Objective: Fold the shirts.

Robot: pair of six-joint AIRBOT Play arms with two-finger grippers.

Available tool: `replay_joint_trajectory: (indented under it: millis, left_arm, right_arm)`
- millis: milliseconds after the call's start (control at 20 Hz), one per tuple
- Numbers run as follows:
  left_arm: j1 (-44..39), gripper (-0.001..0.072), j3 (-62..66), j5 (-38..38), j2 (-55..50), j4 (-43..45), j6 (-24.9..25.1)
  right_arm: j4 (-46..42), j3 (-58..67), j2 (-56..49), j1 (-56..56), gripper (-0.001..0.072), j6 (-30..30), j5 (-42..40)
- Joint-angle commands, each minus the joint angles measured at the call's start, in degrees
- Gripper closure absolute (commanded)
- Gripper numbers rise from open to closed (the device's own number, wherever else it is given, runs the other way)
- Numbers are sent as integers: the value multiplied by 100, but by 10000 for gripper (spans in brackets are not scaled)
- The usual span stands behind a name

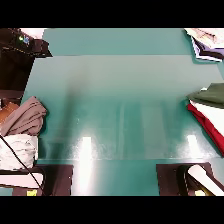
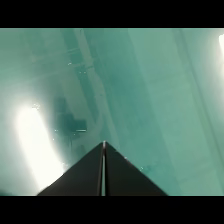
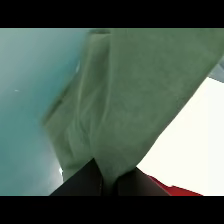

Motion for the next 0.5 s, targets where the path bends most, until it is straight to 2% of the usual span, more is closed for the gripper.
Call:
replay_joint_trajectory:
  millis: [0, 50, 150, 200, 350, 450]
  left_arm:
    - [-2, 678, -2, 2, 4, 0, 28]
    - [-2, 678, -2, 0, 4, 0, 28]
    - [-2, 678, -2, 2, 4, 0, 28]
    - [-2, 678, -2, 0, 4, 0, 28]
    - [-2, 678, -2, 0, 4, 0, 26]
    - [-2, 678, -2, 11, 4, -2, 26]
  right_arm:
    - [-636, -2, -129, -304, 693, 15, 411]
    - [-813, -2, -175, -334, 659, 15, 496]
    - [-1416, -2, -243, -334, 298, 20, 479]
    - [-1572, -2, -245, -337, 253, 33, 413]
    - [-1545, 0, -234, -306, 256, 37, 210]
    - [-1040, 0, -234, -153, 263, 122, 122]
